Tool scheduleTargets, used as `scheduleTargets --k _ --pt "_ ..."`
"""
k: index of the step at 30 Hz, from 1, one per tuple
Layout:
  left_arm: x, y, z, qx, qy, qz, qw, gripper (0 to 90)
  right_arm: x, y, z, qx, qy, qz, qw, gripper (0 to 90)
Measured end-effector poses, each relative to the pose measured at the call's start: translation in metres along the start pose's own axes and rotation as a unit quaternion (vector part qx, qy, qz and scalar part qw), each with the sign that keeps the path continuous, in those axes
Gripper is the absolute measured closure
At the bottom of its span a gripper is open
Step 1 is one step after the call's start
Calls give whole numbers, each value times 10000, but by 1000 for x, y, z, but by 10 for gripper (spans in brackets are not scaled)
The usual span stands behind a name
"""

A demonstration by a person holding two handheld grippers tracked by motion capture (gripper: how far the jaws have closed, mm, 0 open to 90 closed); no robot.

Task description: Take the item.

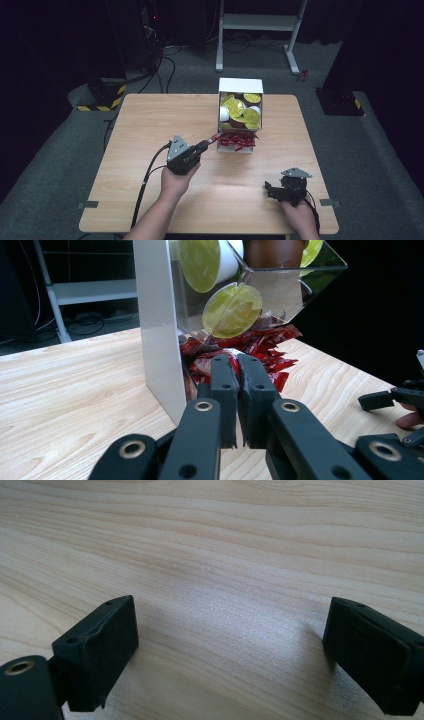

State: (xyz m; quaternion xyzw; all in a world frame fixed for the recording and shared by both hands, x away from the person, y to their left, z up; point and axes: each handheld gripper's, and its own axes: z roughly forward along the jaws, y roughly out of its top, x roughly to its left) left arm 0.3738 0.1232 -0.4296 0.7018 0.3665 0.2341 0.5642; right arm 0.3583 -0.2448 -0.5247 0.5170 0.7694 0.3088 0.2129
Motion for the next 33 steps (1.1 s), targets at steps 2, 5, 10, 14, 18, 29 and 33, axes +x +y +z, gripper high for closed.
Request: scheduleTargets --k 2,5,10,14,18,29,33 --pt "0 -1 -2 -22 -2 -7 10000 864 0 0 0 0 0 -1 10000 75" --pt "1 -2 -4 -16 -19 -29 10000 863 0 0 0 -1 0 -1 10000 75" --pt "7 -4 -10 -32 39 -48 10000 863 0 0 0 -1 -1 -1 10000 75" --pt "10 -6 -14 -13 109 -38 9999 863 0 0 0 0 -1 0 10000 75" --pt "14 -8 -17 -9 105 -83 9999 863 0 0 0 -1 -1 -1 10000 75" --pt "26 -4 -34 -59 281 -20 9996 864 0 0 0 -1 0 -2 10000 75" --pt "31 -3 -39 -64 338 -30 9994 864 0 0 0 0 -1 0 10000 75"
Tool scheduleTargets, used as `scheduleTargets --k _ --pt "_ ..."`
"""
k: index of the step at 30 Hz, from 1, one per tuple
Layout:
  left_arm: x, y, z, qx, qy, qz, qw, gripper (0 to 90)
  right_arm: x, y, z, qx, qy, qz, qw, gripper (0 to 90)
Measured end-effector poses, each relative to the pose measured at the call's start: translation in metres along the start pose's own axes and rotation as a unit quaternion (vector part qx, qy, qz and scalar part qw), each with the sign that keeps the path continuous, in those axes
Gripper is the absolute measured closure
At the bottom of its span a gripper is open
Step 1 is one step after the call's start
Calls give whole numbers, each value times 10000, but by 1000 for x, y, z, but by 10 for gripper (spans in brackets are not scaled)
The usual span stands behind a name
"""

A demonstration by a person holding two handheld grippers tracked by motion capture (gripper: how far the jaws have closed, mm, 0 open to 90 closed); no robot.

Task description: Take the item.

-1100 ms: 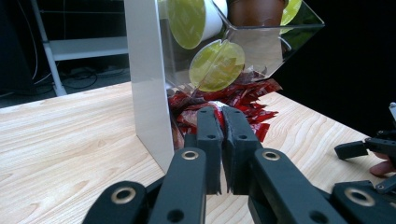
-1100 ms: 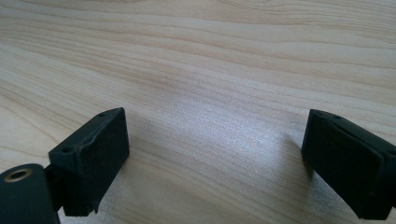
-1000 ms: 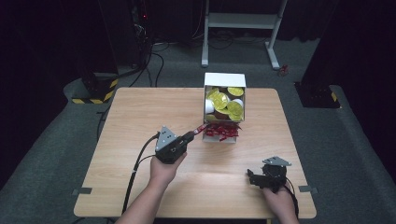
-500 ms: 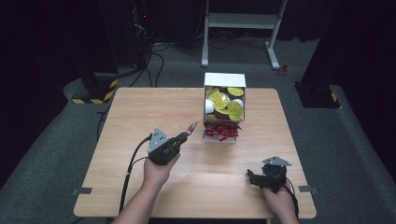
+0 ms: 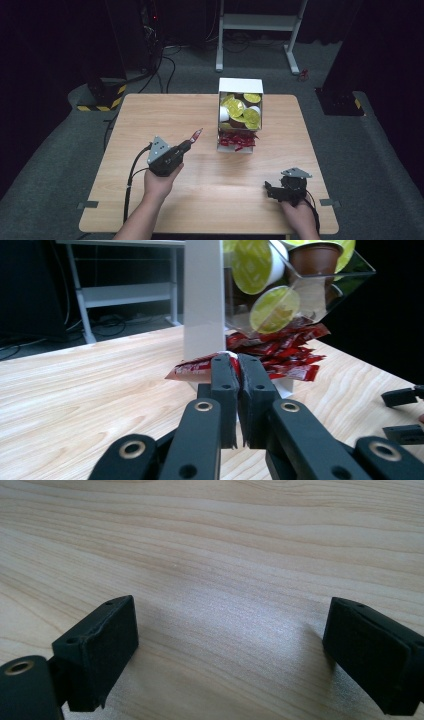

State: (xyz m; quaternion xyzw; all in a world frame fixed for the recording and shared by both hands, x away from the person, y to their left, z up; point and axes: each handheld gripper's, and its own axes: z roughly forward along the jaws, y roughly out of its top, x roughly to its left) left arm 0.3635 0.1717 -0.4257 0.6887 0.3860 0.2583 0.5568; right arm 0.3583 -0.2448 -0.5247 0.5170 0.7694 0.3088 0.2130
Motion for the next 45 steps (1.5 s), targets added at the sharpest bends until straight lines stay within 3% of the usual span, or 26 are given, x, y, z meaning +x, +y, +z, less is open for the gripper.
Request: scheduleTargets --k 21,33,45 --pt "44 -9 -35 0 416 -174 9990 863 0 0 0 0 0 -1 10000 75" --pt "68 -21 -46 80 602 -299 9977 863 0 0 0 -1 0 -1 10000 75" --pt "91 -26 -48 161 755 -278 9966 862 1 0 1 -3 -5 18 10000 75"
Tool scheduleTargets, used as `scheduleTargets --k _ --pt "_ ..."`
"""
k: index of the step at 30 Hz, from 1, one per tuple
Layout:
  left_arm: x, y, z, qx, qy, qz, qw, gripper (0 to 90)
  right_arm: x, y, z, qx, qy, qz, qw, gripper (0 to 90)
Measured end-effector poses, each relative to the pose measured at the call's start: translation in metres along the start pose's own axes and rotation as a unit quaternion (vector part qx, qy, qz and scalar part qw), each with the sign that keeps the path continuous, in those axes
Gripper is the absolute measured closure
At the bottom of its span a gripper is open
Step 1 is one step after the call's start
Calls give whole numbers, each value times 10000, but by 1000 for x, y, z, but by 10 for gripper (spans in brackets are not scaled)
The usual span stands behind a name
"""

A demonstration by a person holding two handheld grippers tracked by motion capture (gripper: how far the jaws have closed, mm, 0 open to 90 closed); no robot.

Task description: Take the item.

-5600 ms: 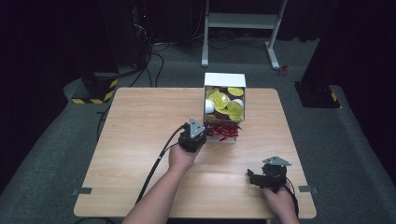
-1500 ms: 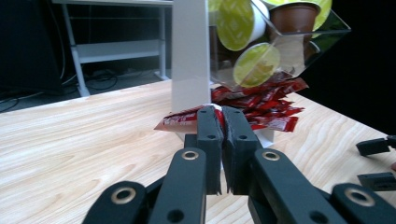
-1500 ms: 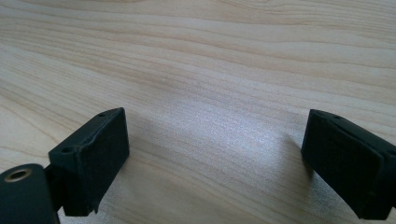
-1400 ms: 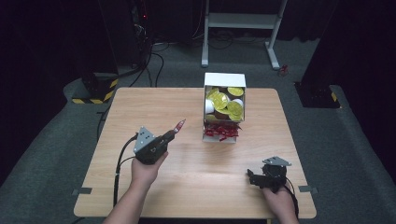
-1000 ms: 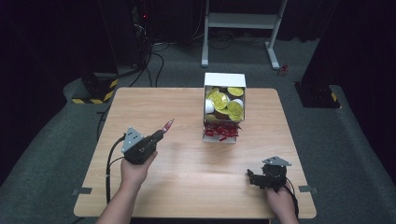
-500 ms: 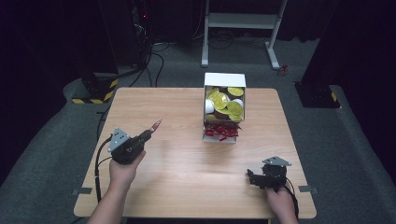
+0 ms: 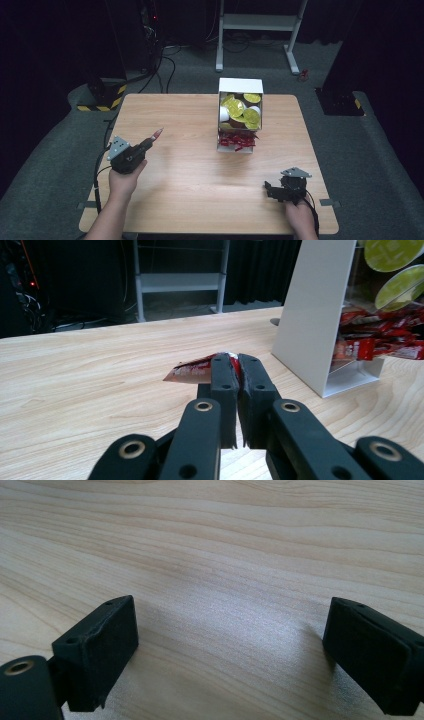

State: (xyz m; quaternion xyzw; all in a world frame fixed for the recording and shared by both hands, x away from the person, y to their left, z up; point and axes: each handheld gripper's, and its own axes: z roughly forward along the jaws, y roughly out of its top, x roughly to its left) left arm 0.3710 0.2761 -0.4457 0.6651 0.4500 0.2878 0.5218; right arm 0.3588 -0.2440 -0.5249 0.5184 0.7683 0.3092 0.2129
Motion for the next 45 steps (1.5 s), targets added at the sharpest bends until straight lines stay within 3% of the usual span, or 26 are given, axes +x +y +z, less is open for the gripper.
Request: scheduleTargets --k 7,20,28,39,45 --pt "9 -3 5 93 23 -60 9999 863 0 0 0 -3 -4 -7 10000 74" --pt "6 -8 24 165 -49 -122 9998 862 0 0 1 -7 -4 6 10000 74" --pt "-7 -10 55 260 -118 -89 9996 860 0 0 1 -7 -5 6 10000 74" --pt "-19 -20 82 342 -251 -126 9990 858 0 0 0 -7 -9 2 10000 74" --pt "-25 -28 98 601 -350 -189 9974 850 1 0 0 -14 -26 -8 10000 75"
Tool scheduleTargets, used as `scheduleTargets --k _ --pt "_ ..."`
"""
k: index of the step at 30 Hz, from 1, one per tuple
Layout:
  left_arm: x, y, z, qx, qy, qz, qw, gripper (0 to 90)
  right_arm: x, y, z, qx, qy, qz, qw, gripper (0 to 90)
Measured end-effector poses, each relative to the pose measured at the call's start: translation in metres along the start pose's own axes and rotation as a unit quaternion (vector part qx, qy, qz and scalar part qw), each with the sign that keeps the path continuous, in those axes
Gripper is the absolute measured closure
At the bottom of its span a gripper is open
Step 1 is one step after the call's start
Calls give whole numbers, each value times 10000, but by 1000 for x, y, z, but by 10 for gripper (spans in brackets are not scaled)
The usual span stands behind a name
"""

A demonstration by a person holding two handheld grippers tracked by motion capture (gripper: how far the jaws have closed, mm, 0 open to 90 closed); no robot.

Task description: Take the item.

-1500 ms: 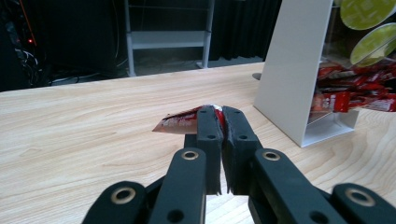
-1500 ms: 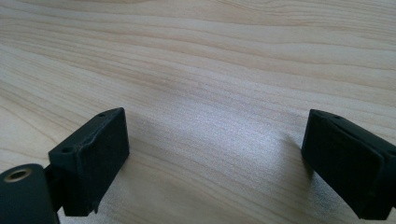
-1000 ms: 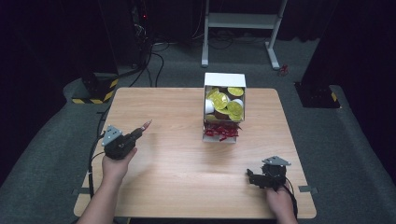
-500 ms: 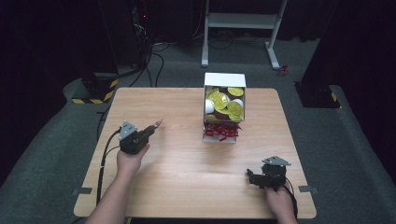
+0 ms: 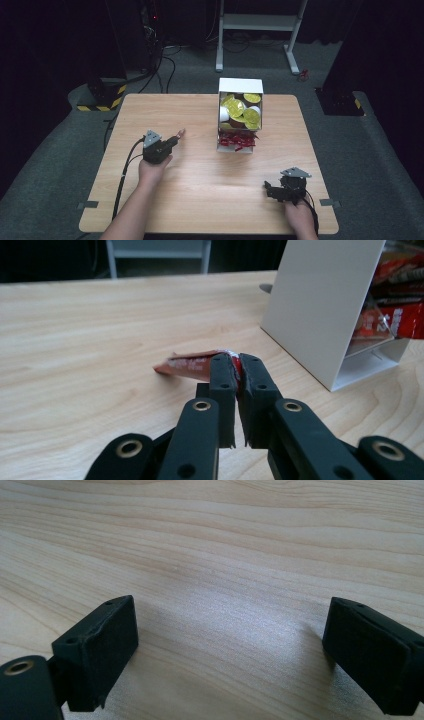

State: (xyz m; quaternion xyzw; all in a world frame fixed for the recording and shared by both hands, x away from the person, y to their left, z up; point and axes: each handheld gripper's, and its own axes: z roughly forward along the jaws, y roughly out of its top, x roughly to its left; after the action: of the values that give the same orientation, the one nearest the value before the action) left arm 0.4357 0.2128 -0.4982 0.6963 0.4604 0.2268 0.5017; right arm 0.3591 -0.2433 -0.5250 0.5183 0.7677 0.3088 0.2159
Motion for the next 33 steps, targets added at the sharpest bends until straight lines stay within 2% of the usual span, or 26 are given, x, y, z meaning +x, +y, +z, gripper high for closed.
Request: scheduleTargets --k 5,7,8,12,13,19,25,27,33 --pt "-5 -2 13 467 4 53 9989 843 0 0 0 7 -2 25 10000 75" --pt "-7 -2 15 549 24 67 9985 842 0 0 0 0 -2 -6 10000 75" --pt "-7 -1 17 639 22 149 9978 840 0 0 0 7 -4 21 10000 75" --pt "-9 -1 21 737 38 110 9972 829 0 0 0 5 -4 14 10000 75" --pt "-8 -3 23 868 28 123 9961 825 0 0 0 5 -4 19 10000 75" --pt "-7 -11 30 1254 198 181 9917 808 1 0 0 11 3 10 10000 75" --pt "-6 -15 34 1445 326 142 9889 798 1 0 -1 16 6 24 10000 75" --pt "-6 -15 35 1475 344 193 9883 797 1 0 -1 16 6 23 10000 75" --pt "-9 -15 35 1500 348 250 9878 790 1 0 -1 17 7 22 10000 75"
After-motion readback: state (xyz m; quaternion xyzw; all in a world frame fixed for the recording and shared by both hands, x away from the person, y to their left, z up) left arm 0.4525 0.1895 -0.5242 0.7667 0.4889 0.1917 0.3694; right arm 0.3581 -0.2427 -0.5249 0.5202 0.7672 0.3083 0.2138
